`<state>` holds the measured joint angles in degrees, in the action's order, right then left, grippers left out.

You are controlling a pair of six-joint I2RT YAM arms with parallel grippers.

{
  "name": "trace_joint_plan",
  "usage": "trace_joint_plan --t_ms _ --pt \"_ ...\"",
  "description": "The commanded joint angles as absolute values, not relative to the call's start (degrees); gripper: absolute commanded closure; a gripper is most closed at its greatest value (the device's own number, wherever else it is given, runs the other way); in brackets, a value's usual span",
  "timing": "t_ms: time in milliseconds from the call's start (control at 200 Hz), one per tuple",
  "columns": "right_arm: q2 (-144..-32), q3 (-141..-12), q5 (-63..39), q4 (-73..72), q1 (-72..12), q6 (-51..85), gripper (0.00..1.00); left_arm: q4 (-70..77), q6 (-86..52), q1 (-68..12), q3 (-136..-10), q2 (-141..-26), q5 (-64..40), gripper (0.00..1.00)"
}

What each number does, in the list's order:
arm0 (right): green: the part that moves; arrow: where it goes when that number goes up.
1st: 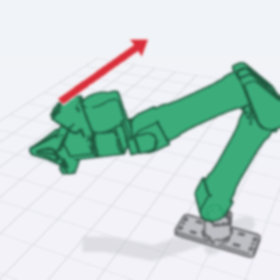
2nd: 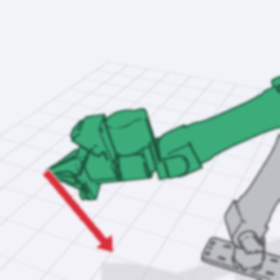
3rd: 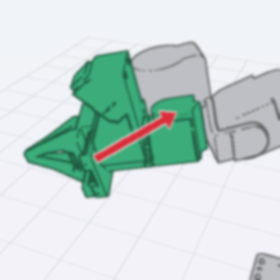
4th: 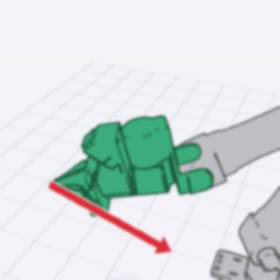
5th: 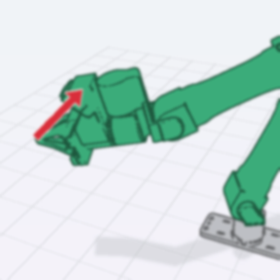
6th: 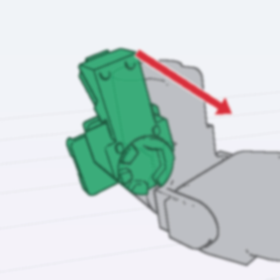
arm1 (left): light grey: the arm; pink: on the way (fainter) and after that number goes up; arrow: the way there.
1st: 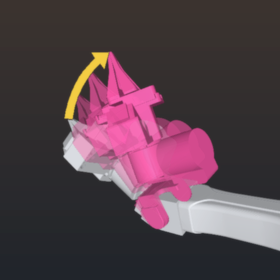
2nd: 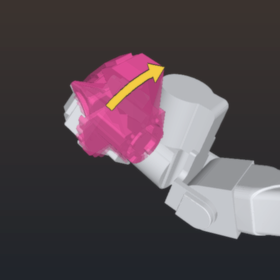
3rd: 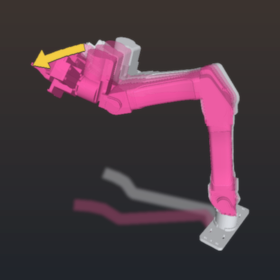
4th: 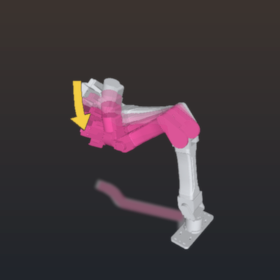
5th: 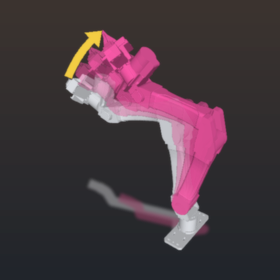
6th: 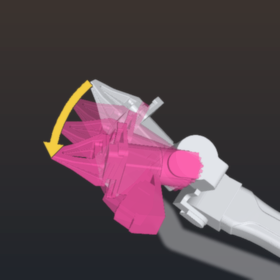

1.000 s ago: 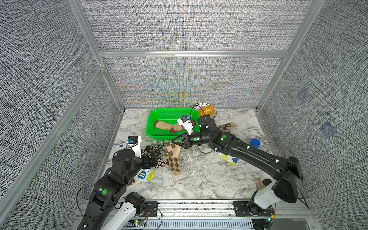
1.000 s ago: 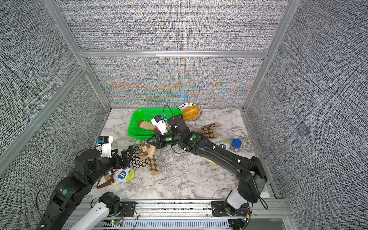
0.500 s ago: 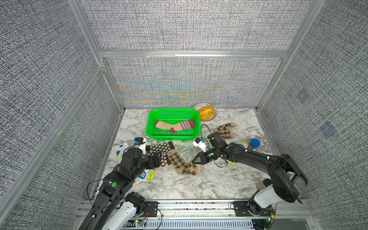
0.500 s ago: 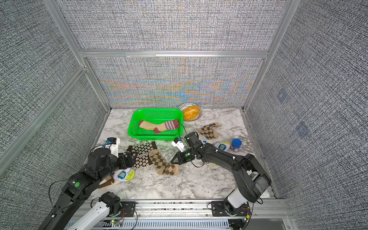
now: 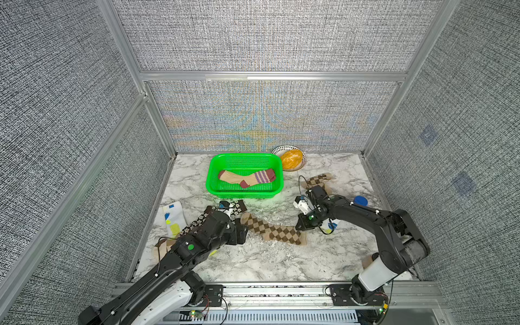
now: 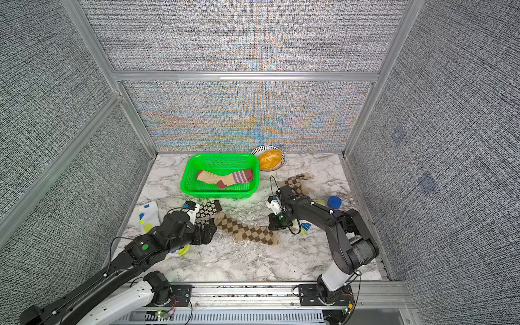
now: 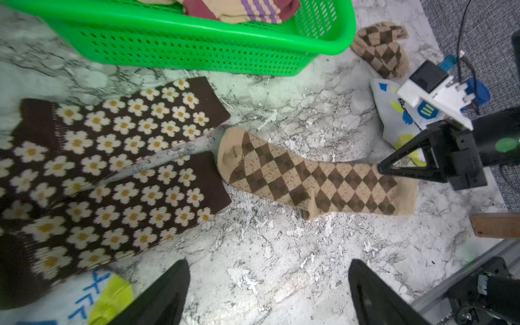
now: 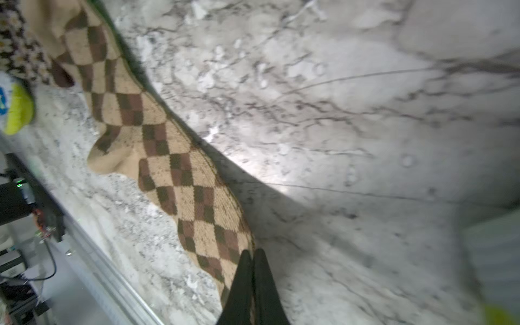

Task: Place the socks together as a pair
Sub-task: Place the sock at the center of the board, then pick up the sock at the center of the board.

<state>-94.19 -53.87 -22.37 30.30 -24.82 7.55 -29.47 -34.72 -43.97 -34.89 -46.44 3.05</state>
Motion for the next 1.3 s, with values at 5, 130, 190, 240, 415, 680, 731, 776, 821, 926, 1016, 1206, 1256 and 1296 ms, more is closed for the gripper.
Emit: trace_joint_plan --t_ms 5,130,190,240,415,680,731,776,821,926,1016,1206,1256,1296 --pt "-95.4 -56.4 -15.0 32.5 -24.0 5.1 0.80 -23.6 -35.9 -47.2 -34.9 -50.4 5.2 0.09" --pt "-94.1 -59.2 -13.3 30.9 -23.1 5.9 0.51 -21.3 -37.2 -50.1 -34.5 -52.9 6.2 0.10" --pt "-91.4 -59.5 -14.4 28.9 -21.2 7.2 0.41 -21.2 -37.5 -50.6 -34.3 -52.6 6.5 0.10" --pt "-89.5 -59.5 -16.4 27.1 -18.0 8.4 0.35 -21.2 -37.6 -50.7 -34.1 -51.5 6.6 0.09" --pt "-91.2 -64.7 -15.8 24.4 -5.2 11.9 0.33 -21.8 -34.5 -51.2 -34.2 -46.4 6.6 0.06" --pt "-105.3 -73.3 -15.6 19.4 2.9 15.8 0.35 -27.9 -31.3 -51.2 -38.4 -42.6 8.7 0.01" --pt "-107.8 -75.2 -14.7 19.6 2.9 15.4 0.36 -28.5 -31.4 -51.2 -38.7 -42.1 8.8 0.01" --pt "-110.0 -77.0 -14.7 20.5 3.0 14.9 0.38 -29.1 -31.5 -51.2 -38.9 -41.8 9.2 0.01" --pt "-111.9 -78.3 -14.5 21.1 3.0 14.5 0.40 -29.7 -31.5 -51.2 -39.1 -41.6 9.6 0.01" --pt "-114.2 -78.8 -14.8 20.2 3.2 14.3 0.42 -30.4 -31.6 -51.2 -39.0 -41.1 10.1 0.01" --pt "-115.6 -78.8 -14.7 20.2 3.4 14.2 0.45 -30.5 -32.0 -51.2 -38.5 -40.5 10.4 0.01" --pt "-116.4 -77.1 -15.8 18.3 3.7 14.0 0.54 -30.4 -33.0 -51.2 -37.1 -38.8 11.9 0.01" --pt "-116.1 -76.7 -16.9 17.9 3.7 14.0 0.60 -30.5 -33.1 -51.2 -37.0 -38.5 12.3 0.01" --pt "-115.8 -76.2 -17.6 17.6 3.8 14.1 0.68 -30.8 -33.1 -51.2 -37.1 -38.3 12.4 0.01"
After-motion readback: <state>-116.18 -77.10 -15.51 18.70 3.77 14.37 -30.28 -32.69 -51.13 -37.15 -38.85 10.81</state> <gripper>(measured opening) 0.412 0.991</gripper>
